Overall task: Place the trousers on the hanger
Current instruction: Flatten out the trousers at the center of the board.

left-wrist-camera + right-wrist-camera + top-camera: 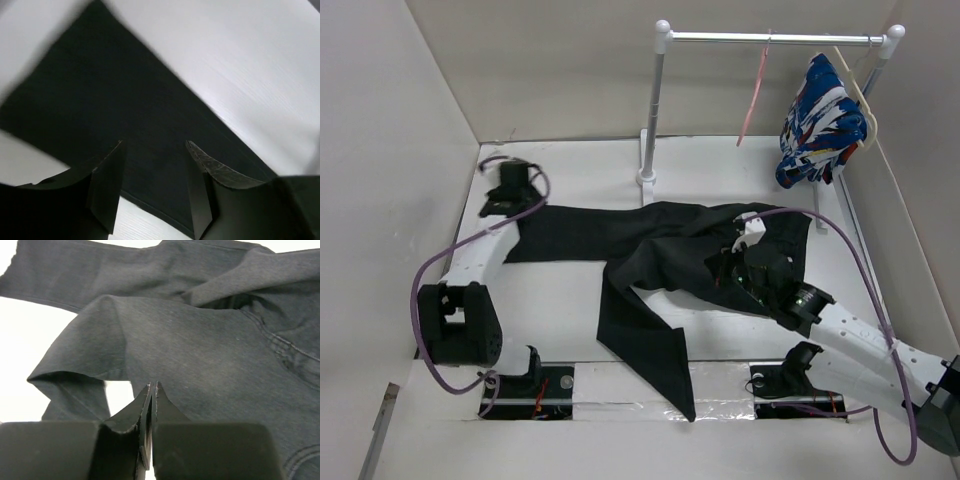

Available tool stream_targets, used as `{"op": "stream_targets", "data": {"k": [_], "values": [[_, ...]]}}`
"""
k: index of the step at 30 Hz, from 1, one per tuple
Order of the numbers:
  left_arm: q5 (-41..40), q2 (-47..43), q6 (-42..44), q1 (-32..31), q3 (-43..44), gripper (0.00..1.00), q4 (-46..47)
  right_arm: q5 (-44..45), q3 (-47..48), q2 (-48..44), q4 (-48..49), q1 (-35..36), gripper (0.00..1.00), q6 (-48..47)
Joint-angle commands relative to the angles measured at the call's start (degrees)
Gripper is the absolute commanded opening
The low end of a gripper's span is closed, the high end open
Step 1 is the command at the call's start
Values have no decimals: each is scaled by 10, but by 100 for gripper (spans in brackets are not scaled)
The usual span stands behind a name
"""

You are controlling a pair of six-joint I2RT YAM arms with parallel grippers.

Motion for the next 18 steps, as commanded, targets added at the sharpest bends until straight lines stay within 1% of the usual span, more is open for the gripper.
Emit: {"op": "stream_targets", "data": {"k": [1, 4, 5, 7, 8, 9, 10, 11, 12, 14, 15, 16, 18], "values": [[-8, 21, -4, -156, 55, 46, 20, 28, -3, 16, 1, 5, 0, 8], [-24, 53, -26, -245, 81, 35, 21, 1, -12, 33, 9, 5, 1, 7], [-23, 56, -35, -288, 82, 30, 26, -9, -14, 35, 13, 5, 10, 6], [-24, 56, -43, -319, 76, 27, 43, -68, -25, 37, 28, 12, 19, -10], [-23, 54, -48, -328, 70, 26, 49, -87, -30, 37, 44, 17, 24, -12], [-16, 42, -51, -341, 63, 24, 57, -117, -35, 35, 47, 33, 31, -15], [-12, 32, -53, -347, 43, 23, 77, -124, -36, 34, 49, 46, 34, -16], [-9, 21, -55, -347, 31, 22, 87, -124, -35, 32, 49, 62, 42, -16], [4, -7, -59, -352, 20, 22, 97, -124, -33, 32, 48, 99, 46, -17], [27, -37, -59, -352, -21, 22, 119, -124, -22, 41, 39, 133, 56, -19], [36, -71, -59, -357, -33, 22, 134, -117, -18, 48, 38, 149, 57, -18], [35, -87, -59, -367, -57, 23, 139, -111, -12, 56, 38, 173, 60, -15], [26, -128, -58, -378, -93, 23, 141, -100, -7, 89, 45, 186, 62, -12]]}}
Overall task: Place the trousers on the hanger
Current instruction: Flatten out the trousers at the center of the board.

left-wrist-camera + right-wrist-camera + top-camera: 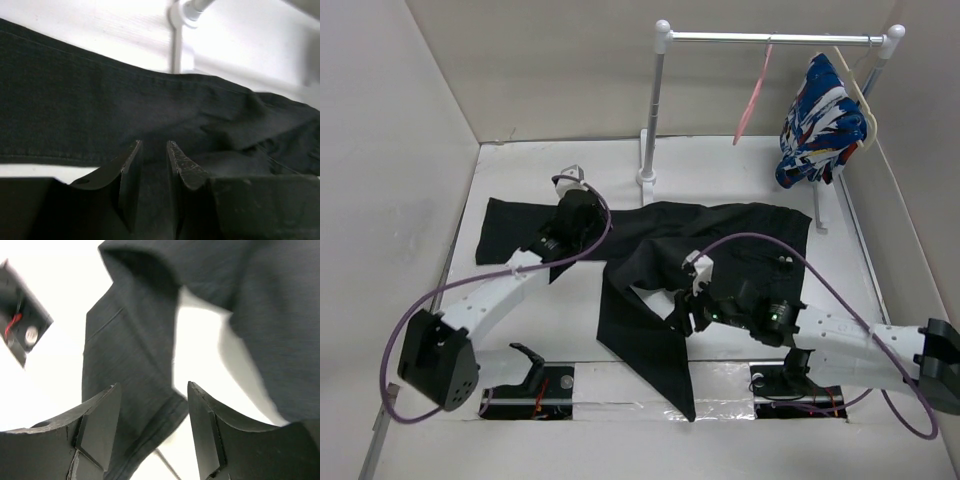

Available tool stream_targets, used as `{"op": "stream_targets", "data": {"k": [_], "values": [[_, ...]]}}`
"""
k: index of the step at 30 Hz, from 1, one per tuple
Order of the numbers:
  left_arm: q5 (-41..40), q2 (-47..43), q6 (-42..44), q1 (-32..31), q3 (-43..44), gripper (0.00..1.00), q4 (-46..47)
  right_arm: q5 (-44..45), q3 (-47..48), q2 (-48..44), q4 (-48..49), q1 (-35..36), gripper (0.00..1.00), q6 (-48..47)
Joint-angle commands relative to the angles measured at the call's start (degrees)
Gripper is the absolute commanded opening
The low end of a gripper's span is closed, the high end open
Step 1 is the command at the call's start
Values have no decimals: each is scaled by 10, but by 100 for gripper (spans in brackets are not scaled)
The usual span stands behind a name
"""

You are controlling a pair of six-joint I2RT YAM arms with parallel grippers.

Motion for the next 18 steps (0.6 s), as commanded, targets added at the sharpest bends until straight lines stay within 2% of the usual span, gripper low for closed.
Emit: {"op": "stream_targets", "data": {"k": [1, 4, 10, 15, 16, 17, 18], "values": [[-1, -78, -11, -23, -41, 23, 42, 6, 29, 43, 36, 19, 62, -5], [0, -132, -14, -36, -85, 24, 36, -3, 47, 102, 75, 24, 63, -4], [21, -181, -41, -49, -176, 26, 32, -24, 78, 207, 128, 31, 63, -3], [11, -207, -62, -76, -212, 29, 31, -38, 144, 311, 152, 31, 61, -6], [11, -213, -63, -83, -214, 29, 32, -33, 162, 326, 158, 31, 57, 0], [11, -218, -64, -83, -214, 29, 29, -27, 171, 344, 171, 31, 41, 4], [9, -228, -65, -83, -214, 29, 27, 2, 179, 347, 175, 31, 33, 7]]}}
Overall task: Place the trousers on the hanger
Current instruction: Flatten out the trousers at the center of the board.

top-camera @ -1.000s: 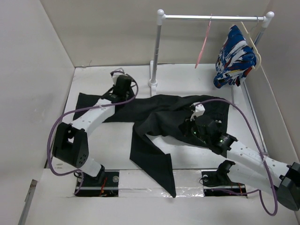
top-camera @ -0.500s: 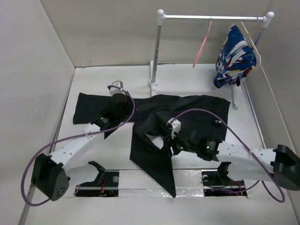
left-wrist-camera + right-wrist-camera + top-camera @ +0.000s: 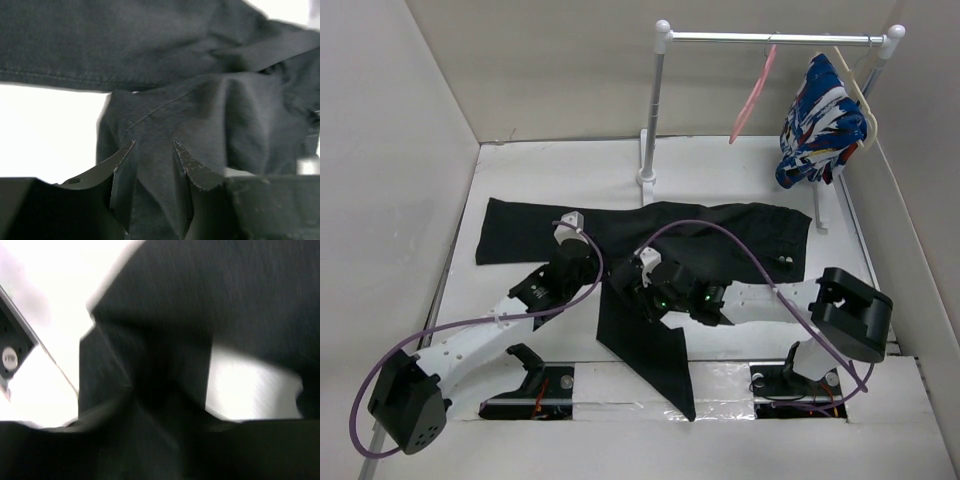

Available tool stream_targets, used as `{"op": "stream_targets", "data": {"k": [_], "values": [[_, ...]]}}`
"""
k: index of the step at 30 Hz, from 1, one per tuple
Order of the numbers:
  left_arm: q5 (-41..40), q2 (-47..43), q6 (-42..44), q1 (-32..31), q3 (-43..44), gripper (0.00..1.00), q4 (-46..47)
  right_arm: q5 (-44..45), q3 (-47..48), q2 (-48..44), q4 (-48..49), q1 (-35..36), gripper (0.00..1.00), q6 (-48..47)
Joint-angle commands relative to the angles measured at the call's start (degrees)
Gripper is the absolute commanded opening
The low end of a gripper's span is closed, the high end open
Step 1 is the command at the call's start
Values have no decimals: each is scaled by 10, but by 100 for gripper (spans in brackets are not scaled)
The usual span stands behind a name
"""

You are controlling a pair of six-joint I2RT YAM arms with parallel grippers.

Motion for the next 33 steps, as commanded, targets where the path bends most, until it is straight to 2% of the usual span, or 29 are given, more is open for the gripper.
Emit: {"op": "stream_targets", "data": {"k": [1, 3, 6, 10, 14, 17, 20, 21, 22, 24, 26, 28, 33], "values": [[-3, -40, -15, -3, 1, 30, 18, 47, 48, 13, 68, 5, 27, 15], [-5, -54, -15, -3, -7, 31, 17, 80, 65, -15, 71, 5, 13, 25], [-14, -63, -16, -3, -13, 33, -18, 140, 67, -67, 76, -15, 3, 52], [-15, -89, -21, -3, -27, 41, -42, 148, 31, -146, 94, -75, 1, 110], [19, -116, -26, -3, -51, 50, -37, 127, -22, -158, 103, -140, 1, 135], [50, -99, -23, -28, -69, 50, -22, 99, -65, -154, 119, -183, 1, 144], [16, -65, -43, -104, -56, 50, -28, 93, -91, -142, 139, -206, 3, 143], [-20, -47, -51, -134, -49, 50, -34, 87, -91, -129, 141, -213, 3, 142], [-43, -37, -74, -202, -33, 50, -40, 71, -90, -124, 141, -227, 3, 140], [-107, -9, -112, -263, -20, 50, -78, 56, -79, -119, 131, -234, 2, 136], [-122, 11, -169, -319, -13, 51, -108, 50, -81, -130, 134, -240, 2, 133], [-120, 32, -205, -343, -32, 53, -111, 51, -82, -154, 130, -247, 2, 131], [-79, 47, -238, -355, -100, 59, 4, 56, -101, -216, 104, -259, 1, 127]]}}
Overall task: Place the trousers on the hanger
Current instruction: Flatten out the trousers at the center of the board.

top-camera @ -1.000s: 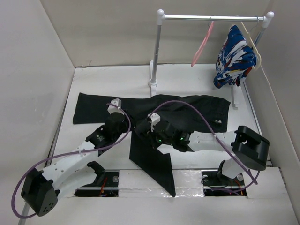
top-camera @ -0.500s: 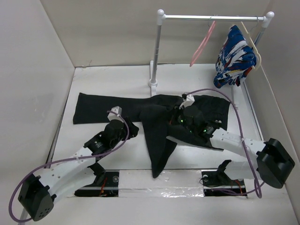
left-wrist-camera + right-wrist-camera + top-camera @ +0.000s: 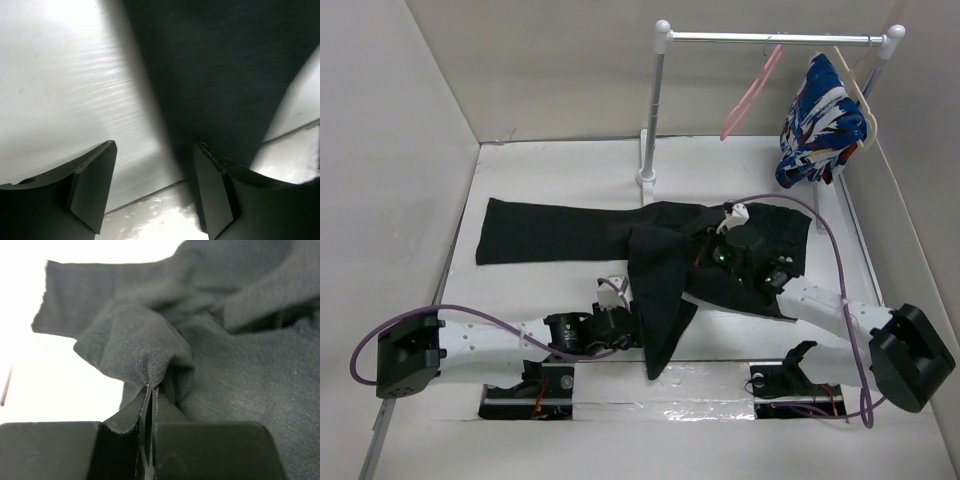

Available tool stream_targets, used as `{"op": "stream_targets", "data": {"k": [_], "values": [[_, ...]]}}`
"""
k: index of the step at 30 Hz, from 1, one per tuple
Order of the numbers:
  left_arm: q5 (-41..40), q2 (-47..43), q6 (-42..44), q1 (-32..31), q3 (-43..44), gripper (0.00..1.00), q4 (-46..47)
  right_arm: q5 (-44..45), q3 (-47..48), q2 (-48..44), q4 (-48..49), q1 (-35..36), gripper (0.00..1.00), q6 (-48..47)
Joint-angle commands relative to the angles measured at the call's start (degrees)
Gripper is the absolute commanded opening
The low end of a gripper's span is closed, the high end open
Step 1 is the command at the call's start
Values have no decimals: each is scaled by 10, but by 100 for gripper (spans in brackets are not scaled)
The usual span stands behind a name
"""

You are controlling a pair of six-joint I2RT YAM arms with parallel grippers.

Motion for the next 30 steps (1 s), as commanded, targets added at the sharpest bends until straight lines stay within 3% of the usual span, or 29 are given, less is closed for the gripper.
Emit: {"op": "stream_targets", "data": {"k": [1, 5, 12, 14, 15, 16, 18, 20, 25, 26, 28, 30], "values": [[-4, 4, -45, -2, -38, 61, 58, 5, -17, -50, 11, -17, 2, -7], [-12, 21, -11, -2, -36, 67, 138, -1, -35, -94, -2, -32, 1, -15], [18, 131, 45, 36, -10, 64, 257, -12, -30, -110, -40, -32, 1, -28], [10, 156, 48, 36, 12, 48, 259, -11, -38, -119, -36, -32, 1, -28], [0, 176, 48, 36, 20, 29, 258, -10, -44, -121, -31, -32, 1, -28], [-9, 183, 50, 36, 36, 20, 254, -10, -46, -126, -29, -32, 1, -28], [-60, 183, 41, 36, 63, 0, 180, -11, -45, -127, -34, -32, 2, -30], [-101, 159, 33, 41, 104, 0, 58, -24, -45, -126, -36, -32, 2, -32], [-257, -12, 5, 36, 215, 0, -245, -48, -25, -119, -59, -18, 4, -43], [-280, -30, -10, 36, 271, 0, -347, -48, -27, -122, -59, -10, 4, -43], [-348, -48, -82, 27, 335, 0, -456, -46, -38, -126, -51, 4, 6, -36], [-377, -30, -95, 33, 397, 1, -555, -56, -58, -116, -28, 24, 9, -28]]}}
